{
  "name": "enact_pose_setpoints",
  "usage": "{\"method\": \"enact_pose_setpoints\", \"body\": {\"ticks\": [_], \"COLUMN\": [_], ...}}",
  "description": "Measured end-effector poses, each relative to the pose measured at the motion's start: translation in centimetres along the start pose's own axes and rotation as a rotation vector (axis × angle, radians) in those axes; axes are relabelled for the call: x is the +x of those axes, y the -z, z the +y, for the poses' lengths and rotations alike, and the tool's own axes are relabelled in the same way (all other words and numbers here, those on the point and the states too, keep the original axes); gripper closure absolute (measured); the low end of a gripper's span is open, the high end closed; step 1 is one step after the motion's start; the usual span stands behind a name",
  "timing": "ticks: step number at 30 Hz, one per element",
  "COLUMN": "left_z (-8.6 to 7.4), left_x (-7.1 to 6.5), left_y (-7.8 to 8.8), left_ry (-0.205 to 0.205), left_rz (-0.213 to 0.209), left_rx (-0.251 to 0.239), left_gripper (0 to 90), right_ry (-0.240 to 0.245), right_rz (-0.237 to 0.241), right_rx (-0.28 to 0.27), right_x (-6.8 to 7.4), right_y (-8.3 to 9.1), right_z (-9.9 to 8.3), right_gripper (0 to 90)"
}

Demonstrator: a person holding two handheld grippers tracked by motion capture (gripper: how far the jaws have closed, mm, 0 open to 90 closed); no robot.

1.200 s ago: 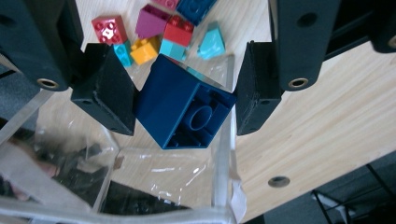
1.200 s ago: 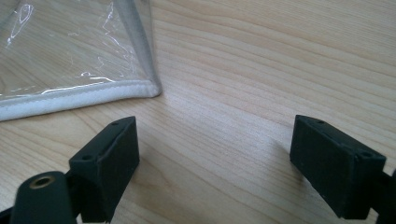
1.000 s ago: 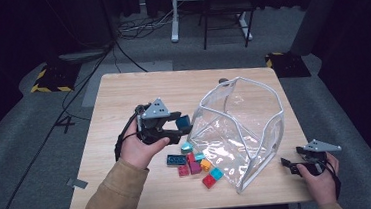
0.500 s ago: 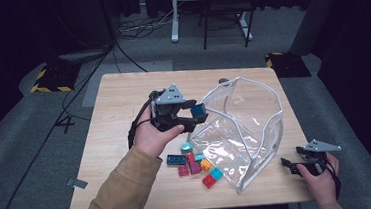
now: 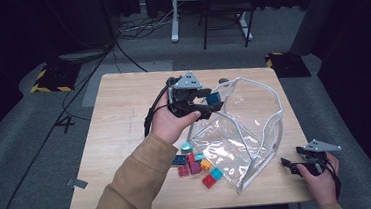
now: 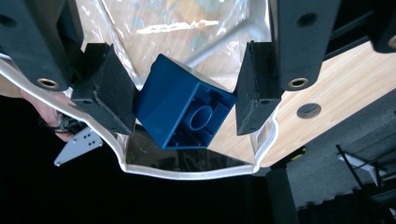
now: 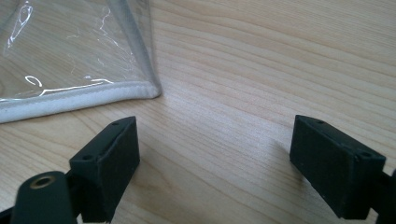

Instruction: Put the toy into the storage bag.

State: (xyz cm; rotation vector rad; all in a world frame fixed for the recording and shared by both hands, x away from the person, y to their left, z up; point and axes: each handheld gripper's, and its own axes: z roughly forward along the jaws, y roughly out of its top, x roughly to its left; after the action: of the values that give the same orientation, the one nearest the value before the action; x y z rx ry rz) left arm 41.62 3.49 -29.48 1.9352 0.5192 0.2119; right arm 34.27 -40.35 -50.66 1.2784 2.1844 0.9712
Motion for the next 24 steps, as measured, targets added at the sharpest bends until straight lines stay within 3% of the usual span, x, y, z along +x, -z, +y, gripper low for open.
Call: {"method": "enact_pose_setpoints", "body": {"ticks": [13, 24], "left_z": [1.9, 2.1], "left_x": [-0.1, -0.2], "left_y": [-4.7, -8.0], "left_ry": [0.000, 0.008], "left_rz": [0.004, 0.005], "left_rx": [0.005, -0.010], "left_gripper": [40.9, 40.9], "right_ry": [0.000, 0.006], "right_rz": [0.001, 0.007], "right_rx": [0.001, 0.000], "right_x": [0.0, 0.0], "right_y": [0.0, 0.0], "right_z": [0.0, 0.0], "right_gripper": [15.9, 16.0]}}
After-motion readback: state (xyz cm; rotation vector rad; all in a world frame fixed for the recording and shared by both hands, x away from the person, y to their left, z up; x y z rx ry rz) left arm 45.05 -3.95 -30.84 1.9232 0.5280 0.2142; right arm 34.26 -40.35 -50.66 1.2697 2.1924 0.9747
